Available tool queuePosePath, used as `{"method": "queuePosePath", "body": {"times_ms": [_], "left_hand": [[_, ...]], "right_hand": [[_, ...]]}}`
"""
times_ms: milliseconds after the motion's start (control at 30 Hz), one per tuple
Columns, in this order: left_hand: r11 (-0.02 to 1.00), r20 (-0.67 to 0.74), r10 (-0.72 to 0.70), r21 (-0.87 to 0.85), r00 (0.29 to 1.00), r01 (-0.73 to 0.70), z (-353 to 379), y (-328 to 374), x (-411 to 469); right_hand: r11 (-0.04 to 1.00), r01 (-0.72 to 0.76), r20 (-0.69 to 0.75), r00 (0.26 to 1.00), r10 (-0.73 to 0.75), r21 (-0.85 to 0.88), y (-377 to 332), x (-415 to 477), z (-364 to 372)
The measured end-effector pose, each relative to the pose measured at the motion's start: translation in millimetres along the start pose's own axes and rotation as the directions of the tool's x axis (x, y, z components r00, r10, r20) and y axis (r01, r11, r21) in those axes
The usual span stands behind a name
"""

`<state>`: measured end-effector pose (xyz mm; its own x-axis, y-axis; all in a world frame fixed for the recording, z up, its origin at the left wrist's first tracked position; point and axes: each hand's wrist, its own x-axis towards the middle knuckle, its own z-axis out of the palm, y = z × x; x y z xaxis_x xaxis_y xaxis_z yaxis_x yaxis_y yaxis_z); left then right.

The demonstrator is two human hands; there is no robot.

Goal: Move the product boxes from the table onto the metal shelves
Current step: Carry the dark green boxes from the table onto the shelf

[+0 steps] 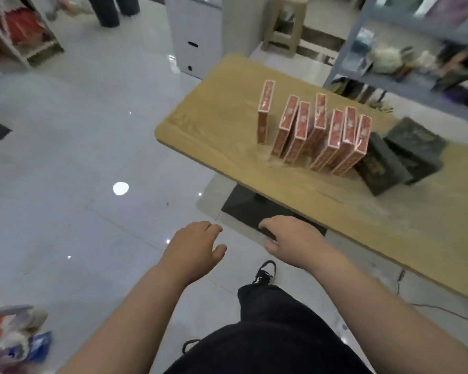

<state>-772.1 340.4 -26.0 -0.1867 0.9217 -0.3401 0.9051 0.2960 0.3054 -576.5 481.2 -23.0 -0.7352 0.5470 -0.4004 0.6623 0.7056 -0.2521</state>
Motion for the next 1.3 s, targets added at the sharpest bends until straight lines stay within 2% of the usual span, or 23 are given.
{"method": "queuePosePath", "body": {"times_ms": [167,333,633,800,933,1100,1167,1300], "left_hand": [[0.986,0.008,0.138,0.092,0.990,-0.138,-12,70,62],[0.968,0.014,0.210,0.141,0.978,-0.210,-15,155,138],[0.909,0.125,0.367,0.162,0.922,-0.384,-8,279,249],[0.809,0.144,0.508,0.258,0.849,-0.528,-14,299,307],[0.739,0.130,0.606,0.275,0.785,-0.615,-23,321,357],[0.601,0.225,0.680,0.374,0.698,-0.707,-14,360,414],[0.579,0.256,0.665,0.417,0.701,-0.701,-10,374,429],[0.546,0.297,0.594,0.533,0.747,-0.646,1,396,443]], "right_hand": [[0.977,-0.172,-0.098,0.978,0.185,0.128,95,-23,-16],[0.952,-0.254,-0.109,0.955,0.275,0.173,187,-32,-42],[0.868,-0.425,-0.089,0.884,0.459,0.256,330,-55,-65],[0.761,-0.551,-0.059,0.796,0.602,0.342,372,-47,-61],[0.636,-0.648,-0.054,0.682,0.730,0.420,390,-38,-66],[0.505,-0.720,-0.068,0.542,0.837,0.475,424,-27,-80],[0.466,-0.719,-0.081,0.500,0.862,0.516,441,-15,-85],[0.448,-0.721,-0.038,0.507,0.861,0.529,475,11,-88]]}}
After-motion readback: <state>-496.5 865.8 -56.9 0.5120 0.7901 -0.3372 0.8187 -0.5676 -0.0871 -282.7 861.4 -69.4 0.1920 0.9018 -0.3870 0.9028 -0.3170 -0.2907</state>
